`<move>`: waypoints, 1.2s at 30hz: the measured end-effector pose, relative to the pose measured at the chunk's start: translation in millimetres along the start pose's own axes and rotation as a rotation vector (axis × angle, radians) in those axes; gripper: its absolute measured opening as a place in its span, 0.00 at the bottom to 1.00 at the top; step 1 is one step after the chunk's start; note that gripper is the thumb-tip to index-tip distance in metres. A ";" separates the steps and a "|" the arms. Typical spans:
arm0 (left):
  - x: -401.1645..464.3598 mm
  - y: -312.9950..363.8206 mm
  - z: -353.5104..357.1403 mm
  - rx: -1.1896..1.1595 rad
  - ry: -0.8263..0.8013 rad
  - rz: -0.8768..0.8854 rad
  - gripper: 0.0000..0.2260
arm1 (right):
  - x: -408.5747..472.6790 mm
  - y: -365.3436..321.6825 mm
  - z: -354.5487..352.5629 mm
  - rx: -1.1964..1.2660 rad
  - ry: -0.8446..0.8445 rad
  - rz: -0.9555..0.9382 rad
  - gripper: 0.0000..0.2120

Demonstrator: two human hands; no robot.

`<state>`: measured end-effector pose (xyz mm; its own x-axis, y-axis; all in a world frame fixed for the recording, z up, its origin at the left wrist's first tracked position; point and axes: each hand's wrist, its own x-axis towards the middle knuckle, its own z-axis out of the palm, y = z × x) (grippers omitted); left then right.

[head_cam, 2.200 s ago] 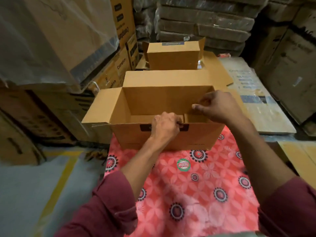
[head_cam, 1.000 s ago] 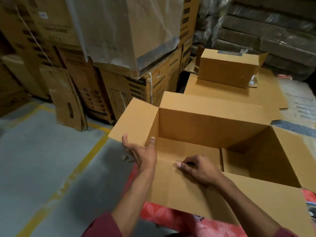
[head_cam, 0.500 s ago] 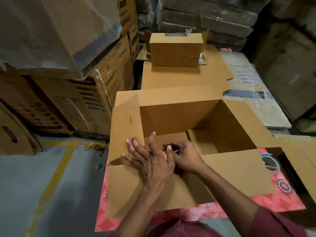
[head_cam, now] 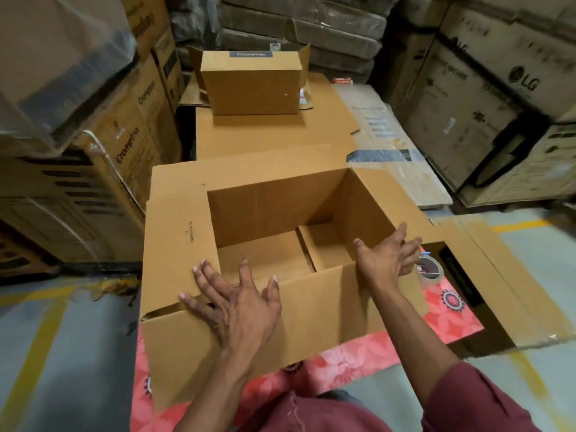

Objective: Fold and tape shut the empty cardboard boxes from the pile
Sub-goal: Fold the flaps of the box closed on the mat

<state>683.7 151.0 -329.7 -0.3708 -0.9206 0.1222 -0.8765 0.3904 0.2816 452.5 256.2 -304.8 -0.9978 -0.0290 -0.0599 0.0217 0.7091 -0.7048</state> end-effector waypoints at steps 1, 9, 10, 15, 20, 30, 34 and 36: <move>0.4 0.6 -1.2 0.010 -0.037 -0.004 0.32 | 5.7 -4.1 -2.8 0.083 0.011 0.088 0.51; 2.7 -3.4 -6.7 0.020 -0.113 0.008 0.33 | 25.6 -13.7 -11.9 0.638 0.147 0.389 0.46; 3.1 -3.6 -7.2 0.026 -0.121 0.012 0.33 | 22.2 -8.5 -11.2 0.674 0.172 0.348 0.46; 2.0 -2.7 -10.0 0.052 -0.145 0.026 0.33 | 5.1 34.5 -9.7 0.624 0.072 -0.021 0.48; 0.1 -4.0 -12.8 0.075 -0.122 0.034 0.33 | -13.6 63.9 -18.0 -0.008 -0.053 -0.615 0.40; 1.7 -2.1 -26.4 0.094 -0.289 0.019 0.35 | -35.6 48.9 -38.8 -1.007 -0.571 -0.999 0.79; 17.6 -0.6 -36.8 0.034 -0.410 -0.028 0.35 | -20.6 9.7 -61.9 -1.071 -0.875 -0.926 0.77; 27.3 0.5 -48.7 0.036 -0.456 -0.016 0.35 | -7.7 -21.9 -75.9 -1.112 -1.085 -0.837 0.75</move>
<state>688.1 126.2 -279.9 -0.4471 -0.8368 -0.3162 -0.8905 0.3827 0.2461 454.9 294.4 -235.3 -0.2202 -0.6866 -0.6929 -0.9367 0.3470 -0.0462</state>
